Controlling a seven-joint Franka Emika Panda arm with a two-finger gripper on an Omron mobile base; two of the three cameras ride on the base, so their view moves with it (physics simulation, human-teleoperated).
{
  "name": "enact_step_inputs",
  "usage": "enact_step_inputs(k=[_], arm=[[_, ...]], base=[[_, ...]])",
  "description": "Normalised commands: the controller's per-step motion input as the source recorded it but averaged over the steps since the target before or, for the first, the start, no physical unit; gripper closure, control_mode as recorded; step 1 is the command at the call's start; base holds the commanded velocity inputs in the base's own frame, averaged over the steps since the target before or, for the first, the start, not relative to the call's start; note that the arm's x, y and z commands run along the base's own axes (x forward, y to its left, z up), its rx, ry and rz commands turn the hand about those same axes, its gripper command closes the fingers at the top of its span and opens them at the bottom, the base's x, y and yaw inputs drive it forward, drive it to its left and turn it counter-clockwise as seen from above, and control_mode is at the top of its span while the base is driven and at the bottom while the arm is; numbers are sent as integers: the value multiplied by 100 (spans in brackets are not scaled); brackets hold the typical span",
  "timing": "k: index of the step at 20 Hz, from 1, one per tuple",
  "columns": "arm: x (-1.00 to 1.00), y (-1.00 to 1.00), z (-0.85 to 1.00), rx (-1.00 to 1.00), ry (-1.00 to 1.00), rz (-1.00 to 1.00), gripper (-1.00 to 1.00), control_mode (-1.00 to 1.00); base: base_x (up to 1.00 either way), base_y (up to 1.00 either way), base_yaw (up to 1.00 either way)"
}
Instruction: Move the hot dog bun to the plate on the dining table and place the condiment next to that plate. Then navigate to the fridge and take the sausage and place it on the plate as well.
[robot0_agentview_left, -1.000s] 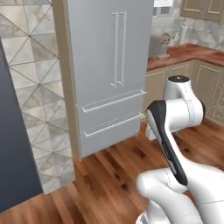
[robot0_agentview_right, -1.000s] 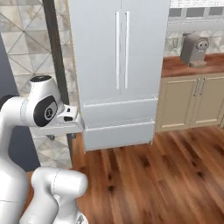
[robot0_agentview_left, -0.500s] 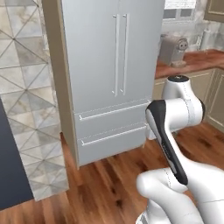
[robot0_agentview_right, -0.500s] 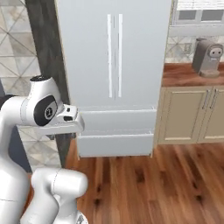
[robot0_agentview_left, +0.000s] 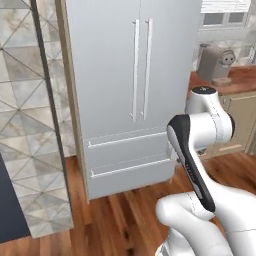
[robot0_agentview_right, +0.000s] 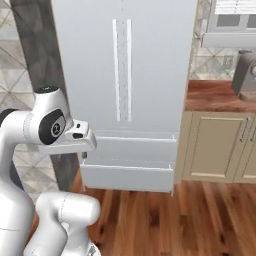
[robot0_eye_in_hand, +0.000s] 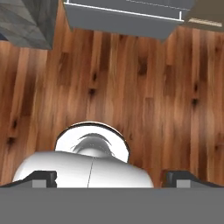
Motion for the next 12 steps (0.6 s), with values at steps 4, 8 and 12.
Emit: enact_step_inputs(k=[4,8,12], arm=[[0,0,0,0,0,0,-100,100],[0,0,0,0,0,0,-100,100],[0,0,0,0,0,0,-100,100]], base=[[71,-47,31],[62,-48,21],[67,-28,6]])
